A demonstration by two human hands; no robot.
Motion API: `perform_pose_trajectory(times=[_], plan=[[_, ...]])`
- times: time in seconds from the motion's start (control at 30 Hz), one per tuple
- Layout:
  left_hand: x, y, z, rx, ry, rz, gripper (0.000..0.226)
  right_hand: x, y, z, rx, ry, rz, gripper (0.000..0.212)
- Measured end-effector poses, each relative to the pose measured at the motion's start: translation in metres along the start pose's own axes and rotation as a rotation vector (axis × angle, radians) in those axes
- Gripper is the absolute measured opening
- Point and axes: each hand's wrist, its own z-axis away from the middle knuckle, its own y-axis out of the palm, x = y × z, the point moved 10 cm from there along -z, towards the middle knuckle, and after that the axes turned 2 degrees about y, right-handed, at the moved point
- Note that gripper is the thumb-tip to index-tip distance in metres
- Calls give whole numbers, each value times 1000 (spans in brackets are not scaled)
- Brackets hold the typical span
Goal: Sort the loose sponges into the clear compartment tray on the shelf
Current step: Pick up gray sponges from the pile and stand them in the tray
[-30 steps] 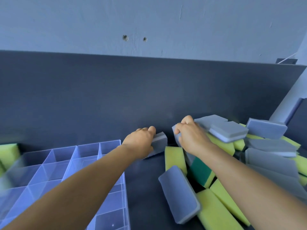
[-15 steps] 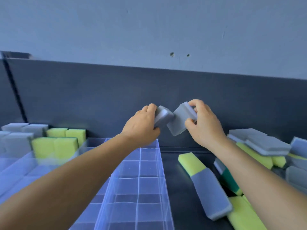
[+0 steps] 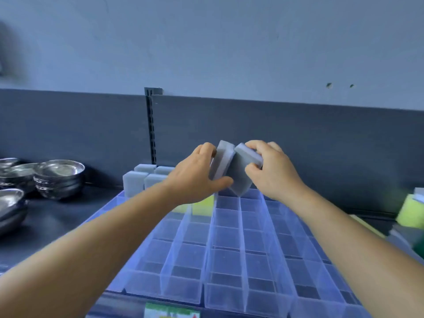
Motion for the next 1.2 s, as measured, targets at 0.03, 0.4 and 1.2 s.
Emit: perform_pose_trajectory(times=[0.03, 0.4, 1.2], plan=[[11, -9, 6, 11, 19, 3, 37, 10, 9, 0, 1, 4, -8, 43], [116, -82, 33, -15, 67, 216, 48, 105, 95, -2, 95, -39, -81, 41], [225, -60, 27, 292, -78, -188, 19, 114, 200, -32, 295, -14, 38, 39]])
